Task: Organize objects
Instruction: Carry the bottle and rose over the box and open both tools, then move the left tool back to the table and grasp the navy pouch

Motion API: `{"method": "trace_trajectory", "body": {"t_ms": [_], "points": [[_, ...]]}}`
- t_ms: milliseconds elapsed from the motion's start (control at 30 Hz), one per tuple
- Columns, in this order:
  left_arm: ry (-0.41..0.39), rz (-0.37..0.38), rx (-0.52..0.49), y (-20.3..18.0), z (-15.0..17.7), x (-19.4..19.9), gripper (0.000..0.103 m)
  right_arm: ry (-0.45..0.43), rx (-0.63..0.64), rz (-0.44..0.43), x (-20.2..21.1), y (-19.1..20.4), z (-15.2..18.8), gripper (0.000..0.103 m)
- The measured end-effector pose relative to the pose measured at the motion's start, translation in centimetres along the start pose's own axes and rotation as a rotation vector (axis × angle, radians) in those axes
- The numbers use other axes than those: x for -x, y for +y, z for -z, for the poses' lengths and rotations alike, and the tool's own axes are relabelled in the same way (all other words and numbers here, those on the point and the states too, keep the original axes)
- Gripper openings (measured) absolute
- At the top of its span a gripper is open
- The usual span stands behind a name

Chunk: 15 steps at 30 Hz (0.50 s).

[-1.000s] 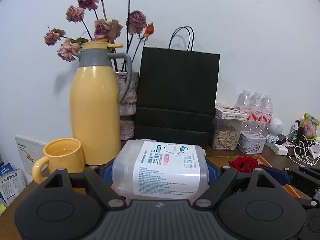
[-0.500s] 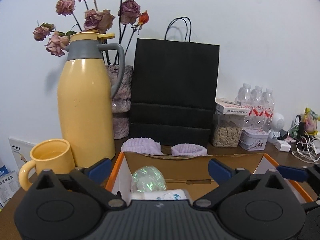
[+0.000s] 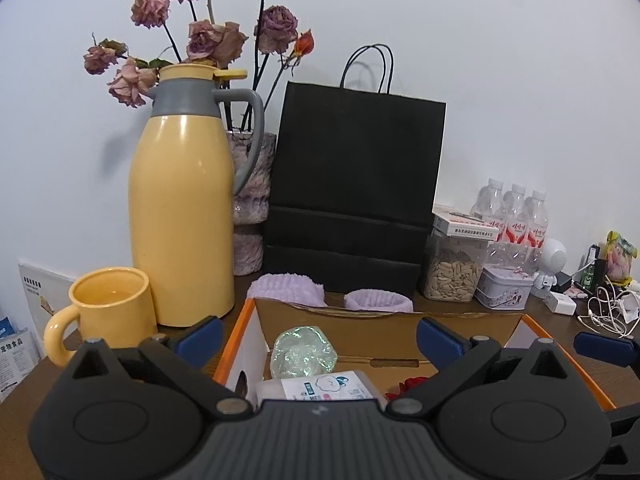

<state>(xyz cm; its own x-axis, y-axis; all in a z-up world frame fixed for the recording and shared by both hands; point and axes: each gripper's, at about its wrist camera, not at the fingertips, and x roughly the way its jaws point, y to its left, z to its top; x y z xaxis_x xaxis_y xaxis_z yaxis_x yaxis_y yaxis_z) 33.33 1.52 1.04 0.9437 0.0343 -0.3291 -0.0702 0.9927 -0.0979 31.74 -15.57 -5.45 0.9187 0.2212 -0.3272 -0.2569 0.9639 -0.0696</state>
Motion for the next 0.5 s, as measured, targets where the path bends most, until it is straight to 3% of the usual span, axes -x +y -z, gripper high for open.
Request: {"method": "trace_trajectory", "body": {"t_ms": [133, 500], "points": [[-0.037, 0.013, 0.002, 0.3, 0.4, 1.1, 0.103, -0.014, 0.003, 0.004, 1.0, 0.0, 0.2, 0.103], [-0.024, 0.022, -0.016, 0.9, 2.0, 4.1, 0.103, -0.032, 0.044, 0.016, 4.3, 0.6, 1.8, 0.103]]}}
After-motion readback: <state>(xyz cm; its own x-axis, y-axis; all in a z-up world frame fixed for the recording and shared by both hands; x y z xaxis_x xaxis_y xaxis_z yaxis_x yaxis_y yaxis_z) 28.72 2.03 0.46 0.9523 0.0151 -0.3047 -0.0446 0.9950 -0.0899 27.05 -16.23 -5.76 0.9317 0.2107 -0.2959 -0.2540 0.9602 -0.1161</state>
